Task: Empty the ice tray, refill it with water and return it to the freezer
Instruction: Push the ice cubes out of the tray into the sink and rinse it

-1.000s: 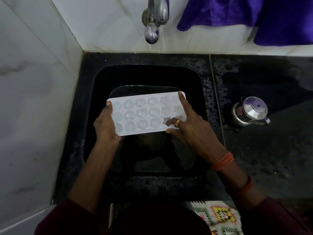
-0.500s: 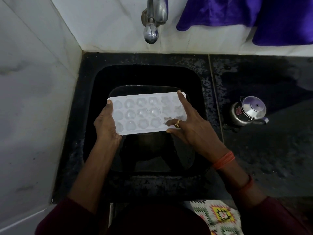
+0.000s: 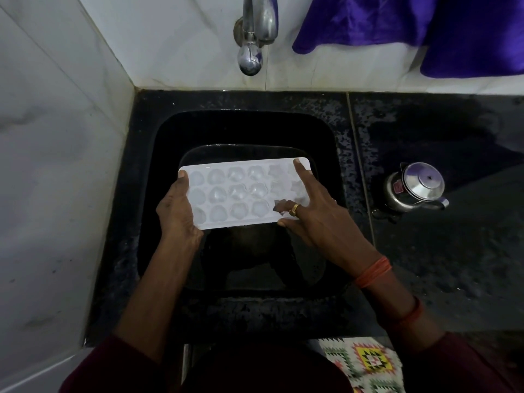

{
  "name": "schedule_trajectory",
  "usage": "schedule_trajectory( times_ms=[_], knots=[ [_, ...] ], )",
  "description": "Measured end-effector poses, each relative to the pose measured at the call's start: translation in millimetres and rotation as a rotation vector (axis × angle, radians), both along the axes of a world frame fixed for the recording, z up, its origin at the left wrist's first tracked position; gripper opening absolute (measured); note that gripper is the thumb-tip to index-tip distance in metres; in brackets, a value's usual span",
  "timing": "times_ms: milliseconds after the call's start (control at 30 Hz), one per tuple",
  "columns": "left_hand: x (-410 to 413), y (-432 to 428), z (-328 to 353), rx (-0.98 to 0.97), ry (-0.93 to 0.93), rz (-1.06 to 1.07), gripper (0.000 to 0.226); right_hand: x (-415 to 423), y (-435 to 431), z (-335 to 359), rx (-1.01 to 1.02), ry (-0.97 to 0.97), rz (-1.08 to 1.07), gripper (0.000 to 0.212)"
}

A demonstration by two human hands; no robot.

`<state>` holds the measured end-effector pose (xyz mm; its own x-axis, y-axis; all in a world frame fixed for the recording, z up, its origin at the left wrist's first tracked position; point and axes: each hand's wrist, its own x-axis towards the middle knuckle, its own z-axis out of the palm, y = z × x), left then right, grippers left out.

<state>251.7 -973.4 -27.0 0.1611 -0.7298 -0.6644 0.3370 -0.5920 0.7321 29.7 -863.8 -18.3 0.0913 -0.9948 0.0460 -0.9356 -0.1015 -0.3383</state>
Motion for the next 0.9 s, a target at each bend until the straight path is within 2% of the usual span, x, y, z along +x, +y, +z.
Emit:
schedule_trajectory(
  times_ms=[267,533,900],
  knots=[
    [0.2,-1.6,0.1,-0.004,-0.014,0.005,0.036,0.0,0.1,1.1,-0.02,-0.04,-0.015,0.029],
    [2.7,-0.6,-3.2,-0.013,-0.012,0.006,0.04,0.6,0.3,-4.1,0.008,-0.017,-0.019,0.042],
    [7.6,-2.7,-8.3,-0.024,0.003,-0.005,0.046,2.7,0.9,-4.7,-0.013,-0.027,-0.011,0.039]
  ],
)
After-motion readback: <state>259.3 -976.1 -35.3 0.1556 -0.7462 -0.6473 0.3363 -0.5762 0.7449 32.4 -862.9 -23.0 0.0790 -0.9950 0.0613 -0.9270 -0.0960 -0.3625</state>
